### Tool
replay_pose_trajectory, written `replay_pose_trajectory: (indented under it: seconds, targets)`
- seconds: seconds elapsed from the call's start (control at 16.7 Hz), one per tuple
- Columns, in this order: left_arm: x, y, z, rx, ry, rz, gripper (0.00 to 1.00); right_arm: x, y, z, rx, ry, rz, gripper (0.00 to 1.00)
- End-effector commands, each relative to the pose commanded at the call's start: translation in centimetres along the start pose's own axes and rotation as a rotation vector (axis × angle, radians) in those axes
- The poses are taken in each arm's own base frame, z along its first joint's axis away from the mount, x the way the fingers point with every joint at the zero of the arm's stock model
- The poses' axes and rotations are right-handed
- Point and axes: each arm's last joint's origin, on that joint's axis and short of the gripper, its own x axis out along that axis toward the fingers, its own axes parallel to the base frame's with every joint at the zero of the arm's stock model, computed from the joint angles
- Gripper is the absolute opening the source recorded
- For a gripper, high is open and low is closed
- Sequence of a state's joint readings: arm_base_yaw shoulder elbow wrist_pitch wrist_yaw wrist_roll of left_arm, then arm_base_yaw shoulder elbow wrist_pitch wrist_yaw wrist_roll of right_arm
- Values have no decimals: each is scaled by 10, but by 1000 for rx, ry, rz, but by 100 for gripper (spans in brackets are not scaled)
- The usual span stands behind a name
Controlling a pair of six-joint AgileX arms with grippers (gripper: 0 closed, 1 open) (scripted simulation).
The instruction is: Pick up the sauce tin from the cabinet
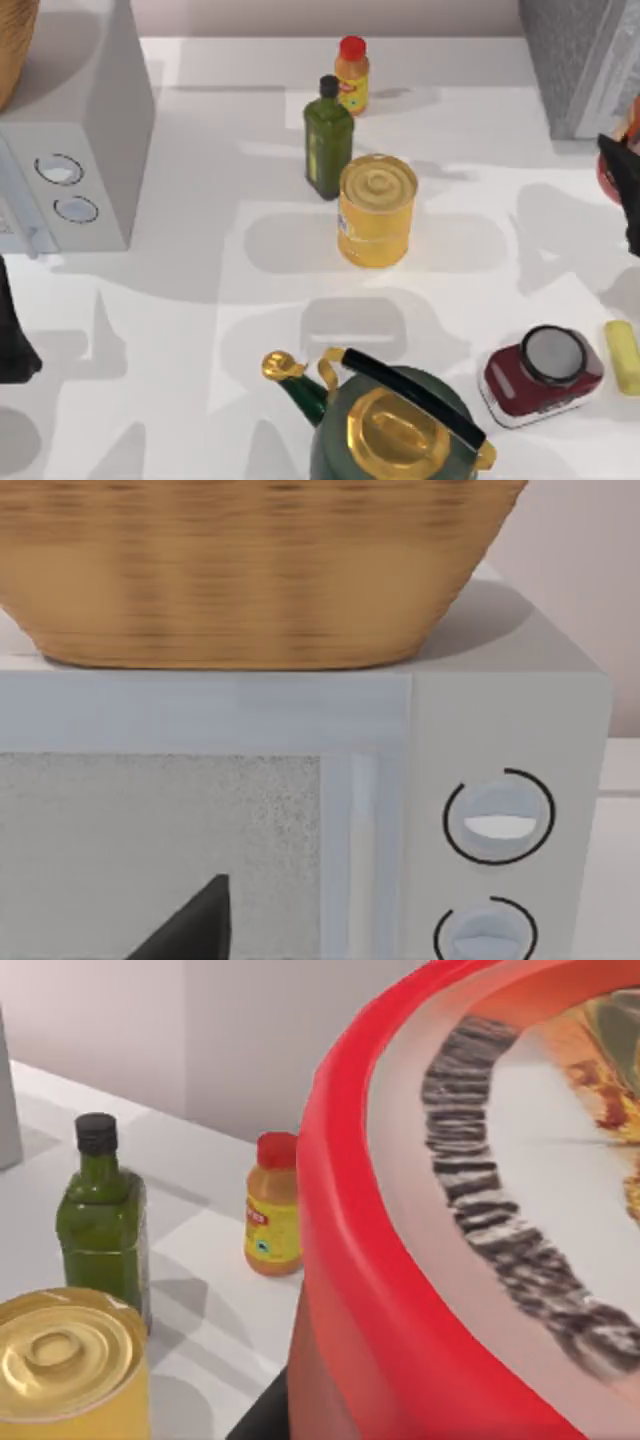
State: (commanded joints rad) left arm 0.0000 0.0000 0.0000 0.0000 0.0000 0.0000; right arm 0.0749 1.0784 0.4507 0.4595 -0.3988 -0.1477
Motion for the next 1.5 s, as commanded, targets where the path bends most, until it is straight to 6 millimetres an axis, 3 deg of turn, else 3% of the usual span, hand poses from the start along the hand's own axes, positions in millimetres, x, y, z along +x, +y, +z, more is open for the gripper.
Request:
replay_pose_trajectory:
  seconds: [0.24, 0.48, 0.9, 1.08, 1.32, 1.5]
  targets:
    - [0, 0, 0, 0, 0, 0, 100, 43, -7, -34, 3, 94, 149, 0]
    - [0, 0, 0, 0, 0, 0, 100, 64, -5, -64, 21, 152, 260, 0]
    - [0, 0, 0, 0, 0, 0, 100, 65, -4, -70, 31, 166, 274, 0]
    - [0, 0, 0, 0, 0, 0, 100, 81, 0, -73, 21, 151, 278, 0]
    - [0, 0, 0, 0, 0, 0, 100, 107, 7, -100, 38, 182, 282, 0]
    - [0, 0, 0, 0, 0, 0, 100, 120, 14, -101, 26, 162, 279, 0]
